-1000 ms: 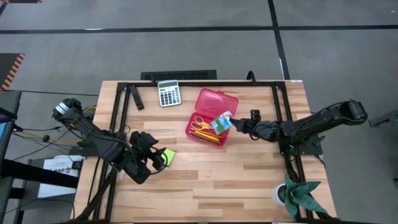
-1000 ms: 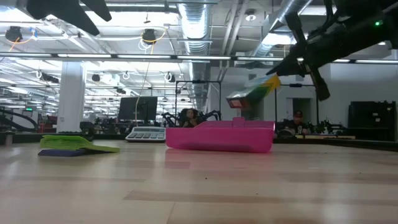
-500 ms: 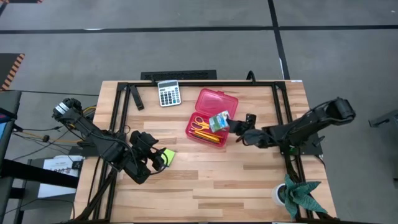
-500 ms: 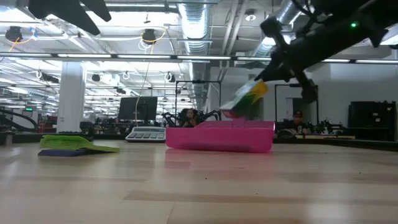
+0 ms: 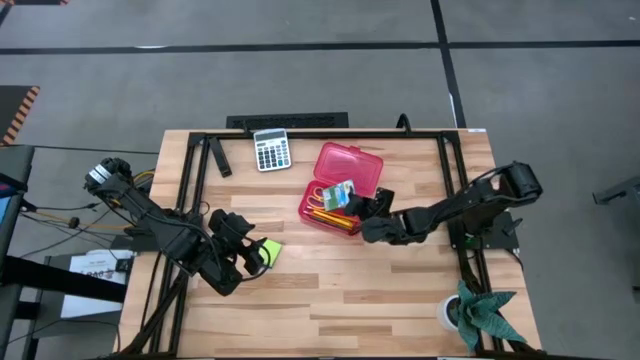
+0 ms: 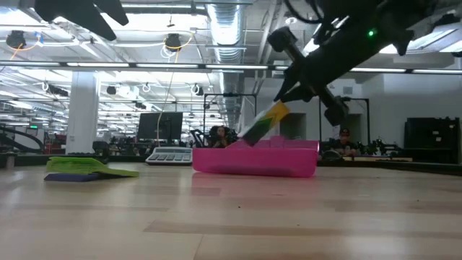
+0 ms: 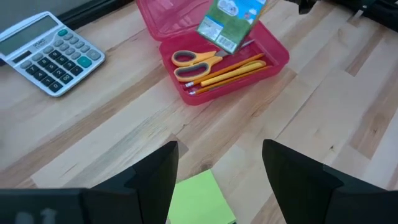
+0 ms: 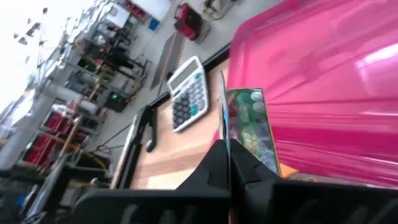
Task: Pack school essentials
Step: Put the crayon box into the supply box
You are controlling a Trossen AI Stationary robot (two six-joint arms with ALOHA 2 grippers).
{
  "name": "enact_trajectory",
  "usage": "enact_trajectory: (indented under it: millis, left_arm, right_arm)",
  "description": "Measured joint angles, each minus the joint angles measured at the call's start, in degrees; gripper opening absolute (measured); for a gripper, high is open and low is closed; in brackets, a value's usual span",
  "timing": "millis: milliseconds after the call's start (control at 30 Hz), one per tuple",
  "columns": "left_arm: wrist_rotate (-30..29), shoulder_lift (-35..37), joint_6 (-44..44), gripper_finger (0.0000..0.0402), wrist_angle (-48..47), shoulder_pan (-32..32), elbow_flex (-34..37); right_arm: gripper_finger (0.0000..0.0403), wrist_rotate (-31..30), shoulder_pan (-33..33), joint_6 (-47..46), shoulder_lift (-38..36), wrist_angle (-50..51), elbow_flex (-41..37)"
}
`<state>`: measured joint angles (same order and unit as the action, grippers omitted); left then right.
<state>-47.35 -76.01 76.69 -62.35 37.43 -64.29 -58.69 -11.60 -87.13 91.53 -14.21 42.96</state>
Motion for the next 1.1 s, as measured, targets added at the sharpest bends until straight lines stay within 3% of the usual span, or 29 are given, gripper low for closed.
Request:
enact_trajectory:
  millis: [400, 633, 1100]
  left_arm:
    - [0.46, -0.02, -2.56, 0.0229, 0.02, -0.01, 0.00]
    - [0.35, -0.02, -3.27, 0.0228, 0.05, -0.01, 0.00]
    - [0.19, -0.02, -4.07, 0.0229, 0.09, 0.00, 0.00]
  right_arm:
    - [0.0000, -1.91, 1.37, -10.61, 6.07, 4.44, 3.04]
    - [0.0011, 5.12, 3.72, -7.65, 6.27, 4.53, 3.04]
    - [0.0121, 13.83, 5.07, 2.73, 5.46, 5.21, 2.98]
